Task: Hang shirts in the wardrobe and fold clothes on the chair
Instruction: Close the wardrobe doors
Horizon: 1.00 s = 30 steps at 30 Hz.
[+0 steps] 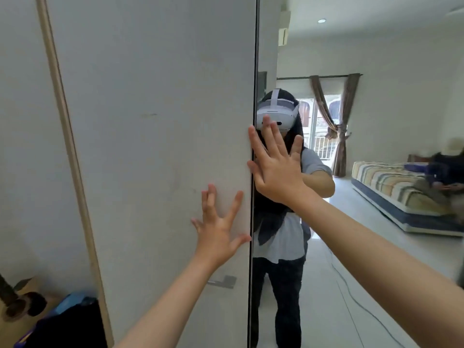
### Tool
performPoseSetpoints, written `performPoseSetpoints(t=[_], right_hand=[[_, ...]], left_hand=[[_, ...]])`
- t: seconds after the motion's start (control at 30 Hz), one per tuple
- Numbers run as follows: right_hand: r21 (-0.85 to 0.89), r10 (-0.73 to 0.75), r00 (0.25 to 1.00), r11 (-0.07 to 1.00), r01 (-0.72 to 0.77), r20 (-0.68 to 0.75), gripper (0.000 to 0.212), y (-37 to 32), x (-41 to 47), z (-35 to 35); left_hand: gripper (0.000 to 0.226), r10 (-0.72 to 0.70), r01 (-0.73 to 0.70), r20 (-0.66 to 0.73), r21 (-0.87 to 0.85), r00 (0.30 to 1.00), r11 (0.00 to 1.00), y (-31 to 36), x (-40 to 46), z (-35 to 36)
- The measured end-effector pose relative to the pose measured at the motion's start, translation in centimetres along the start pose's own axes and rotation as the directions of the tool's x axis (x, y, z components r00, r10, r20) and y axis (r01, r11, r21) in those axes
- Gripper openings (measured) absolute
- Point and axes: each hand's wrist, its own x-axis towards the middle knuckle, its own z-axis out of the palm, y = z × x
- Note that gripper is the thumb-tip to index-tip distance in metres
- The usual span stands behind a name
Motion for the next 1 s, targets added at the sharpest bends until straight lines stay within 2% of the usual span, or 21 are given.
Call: performPoseSetpoints(t=[0.17,0.4,0.57,0.7,0.83,0.9,1.0], right_hand=[[-0.127,-0.006,0.989,0.992,-0.013,-0.149,0.066,-0.2,0.1,1.7],[-0.122,0.055,0.994,0.99,-0.066,-0.093,0.07,-0.5,0.3,1.6],[-0.065,0.066,0.996,0.995,-0.07,-0.058,0.07,-0.6,0.2,0.7],[-0.005,0.072,0.997,0.997,-0.072,0.019,0.068,-1.1,-0.3,-0.7],[0.063,0.047,0.995,0.997,-0.053,0.088,0.063,-0.5,-4.4,-2.6],[0.132,0.135,0.985,0.98,-0.148,0.103,0.061,0.1,-8.2,-4.1],[0.129,0.341,0.934,0.927,-0.353,0.105,0.058,2.0,-15.2,-6.2]], left_hand=[[0.104,0.035,-0.032,-0.076,0.034,0.996,0.999,-0.9,1.1,1.9],[0.103,0.039,-0.031,-0.085,0.096,0.996,0.995,-1.2,1.9,2.9],[0.105,0.061,-0.054,-0.109,0.069,0.992,0.996,-1.0,1.7,2.7],[0.092,0.064,-0.077,-0.149,-0.083,0.987,0.994,-0.4,0.6,2.9],[0.073,0.115,-0.164,-0.169,-0.312,0.979,0.936,2.3,-2.7,4.6],[0.071,0.154,-0.209,-0.163,-0.411,0.975,0.888,4.5,-4.7,6.0],[0.071,0.172,-0.209,-0.118,-0.554,0.978,0.806,8.8,-7.4,8.5]])
